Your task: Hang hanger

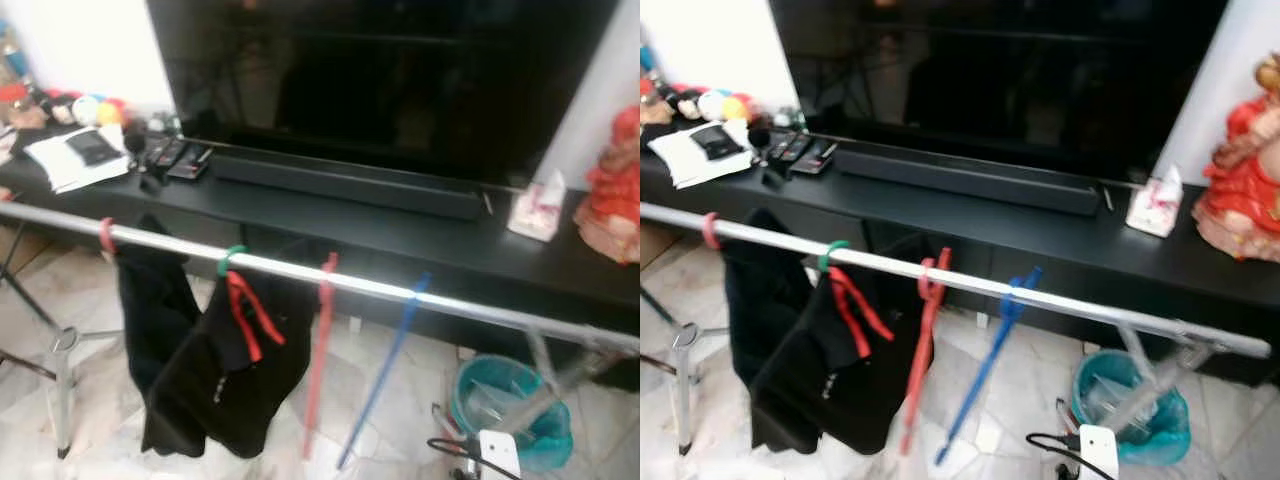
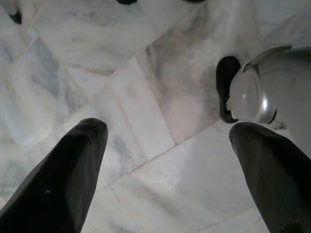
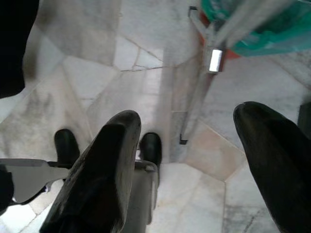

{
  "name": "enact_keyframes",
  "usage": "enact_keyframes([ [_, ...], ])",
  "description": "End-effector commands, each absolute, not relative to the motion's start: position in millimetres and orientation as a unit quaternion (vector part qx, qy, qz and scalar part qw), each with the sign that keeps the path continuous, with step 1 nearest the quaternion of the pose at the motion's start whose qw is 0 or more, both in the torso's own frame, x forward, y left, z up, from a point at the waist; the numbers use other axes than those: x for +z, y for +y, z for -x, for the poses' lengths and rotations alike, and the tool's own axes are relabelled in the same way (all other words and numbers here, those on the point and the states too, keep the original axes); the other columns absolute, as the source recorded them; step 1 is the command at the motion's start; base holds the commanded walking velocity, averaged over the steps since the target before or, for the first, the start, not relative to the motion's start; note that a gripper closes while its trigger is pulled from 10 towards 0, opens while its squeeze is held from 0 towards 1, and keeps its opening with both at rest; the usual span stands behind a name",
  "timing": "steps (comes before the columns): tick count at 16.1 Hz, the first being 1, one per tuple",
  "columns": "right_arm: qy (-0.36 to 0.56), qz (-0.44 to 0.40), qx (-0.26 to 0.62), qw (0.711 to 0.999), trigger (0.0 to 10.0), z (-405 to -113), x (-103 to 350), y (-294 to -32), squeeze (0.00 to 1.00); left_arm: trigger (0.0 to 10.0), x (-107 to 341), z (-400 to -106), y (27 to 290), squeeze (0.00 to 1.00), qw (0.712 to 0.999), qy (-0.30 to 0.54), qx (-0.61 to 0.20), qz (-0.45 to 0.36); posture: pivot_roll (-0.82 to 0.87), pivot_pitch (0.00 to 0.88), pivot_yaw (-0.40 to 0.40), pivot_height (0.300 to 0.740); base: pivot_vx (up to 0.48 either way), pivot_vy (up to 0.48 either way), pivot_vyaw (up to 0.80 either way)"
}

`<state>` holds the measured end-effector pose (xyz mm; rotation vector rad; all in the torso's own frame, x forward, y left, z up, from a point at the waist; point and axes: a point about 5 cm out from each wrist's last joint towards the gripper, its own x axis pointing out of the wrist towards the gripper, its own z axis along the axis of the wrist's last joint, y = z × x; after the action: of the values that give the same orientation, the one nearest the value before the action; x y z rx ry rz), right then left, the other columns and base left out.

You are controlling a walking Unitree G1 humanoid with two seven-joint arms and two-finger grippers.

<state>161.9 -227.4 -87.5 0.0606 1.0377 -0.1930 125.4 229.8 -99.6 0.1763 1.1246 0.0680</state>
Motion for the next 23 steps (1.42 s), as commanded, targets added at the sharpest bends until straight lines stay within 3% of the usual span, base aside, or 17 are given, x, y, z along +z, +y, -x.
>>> enact_keyframes([
  [1, 0.495, -0.033, -0.094, 0.863, 10.0, -161.6, -87.9, -226.3, 0.00, 10.0, -99.7, -123.2, 232.7, 0.00, 0.839, 0.535, 0.035, -0.087, 0.06, 0.000, 0.018, 0.740, 0.000, 0.345, 0.00],
  [12, 0.495, -0.038, -0.097, 0.863, 10.0, -162.3, -87.7, -226.0, 0.00, 10.0, -97.8, -132.0, 228.9, 0.00, 0.845, 0.526, 0.029, -0.090, 0.06, 0.000, 0.018, 0.740, 0.000, 0.324, -0.35],
  [19, 0.493, -0.038, -0.095, 0.864, 10.0, -163.3, -87.4, -225.5, 0.00, 10.0, -95.3, -137.7, 231.0, 0.00, 0.849, 0.519, 0.029, -0.097, 0.07, 0.000, 0.017, 0.740, 0.000, 0.000, 0.00],
  [23, 0.493, -0.037, -0.094, 0.864, 10.0, -163.1, -87.3, -226.1, 0.00, 10.0, -85.9, -150.6, 243.0, 0.00, 0.877, 0.469, 0.076, -0.074, 0.08, 0.000, 0.014, 0.740, 0.000, 0.000, 0.00],
])
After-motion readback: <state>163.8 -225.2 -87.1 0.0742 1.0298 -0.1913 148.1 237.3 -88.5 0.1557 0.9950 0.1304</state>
